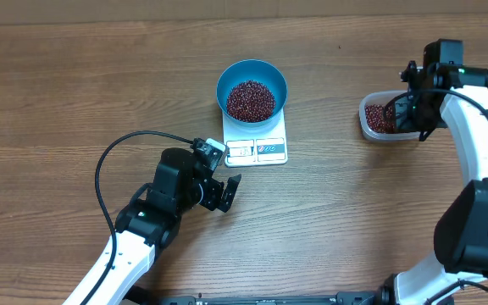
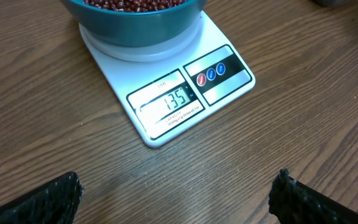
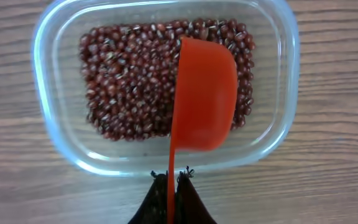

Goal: Scoop item into bowl and weigh 150g on scale
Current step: 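Dip the red scoop into the tub and scoop beans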

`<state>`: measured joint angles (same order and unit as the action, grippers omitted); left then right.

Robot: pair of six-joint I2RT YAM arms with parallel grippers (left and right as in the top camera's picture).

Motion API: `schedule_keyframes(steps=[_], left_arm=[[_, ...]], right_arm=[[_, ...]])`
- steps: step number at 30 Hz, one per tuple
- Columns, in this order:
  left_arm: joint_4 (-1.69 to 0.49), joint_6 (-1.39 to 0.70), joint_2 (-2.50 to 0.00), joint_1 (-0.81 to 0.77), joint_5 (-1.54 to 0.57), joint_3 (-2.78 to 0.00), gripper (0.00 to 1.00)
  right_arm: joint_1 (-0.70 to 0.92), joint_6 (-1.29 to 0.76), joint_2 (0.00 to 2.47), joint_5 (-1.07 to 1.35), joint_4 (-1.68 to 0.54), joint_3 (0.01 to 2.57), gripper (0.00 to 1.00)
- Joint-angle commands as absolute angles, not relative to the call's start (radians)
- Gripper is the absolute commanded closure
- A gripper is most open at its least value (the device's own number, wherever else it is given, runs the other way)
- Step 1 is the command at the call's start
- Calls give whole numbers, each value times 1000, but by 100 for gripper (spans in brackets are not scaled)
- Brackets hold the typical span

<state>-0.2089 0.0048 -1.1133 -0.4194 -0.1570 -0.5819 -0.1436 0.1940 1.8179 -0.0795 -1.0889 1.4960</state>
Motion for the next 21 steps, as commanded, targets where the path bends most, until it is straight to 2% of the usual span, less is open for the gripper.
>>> schedule_keyframes(steps=[1, 7, 21], left_arm=[[-205, -4, -1118, -425, -168, -586, 1], [-205, -4, -1118, -425, -168, -586, 0], [-205, -4, -1118, -425, -168, -586, 1]], right_arm=[[-146, 178, 1830, -113, -1068, 1493, 96], [-146, 179, 1863, -184, -1046, 1493, 96], [-147, 179, 1884, -182, -995, 1493, 96]])
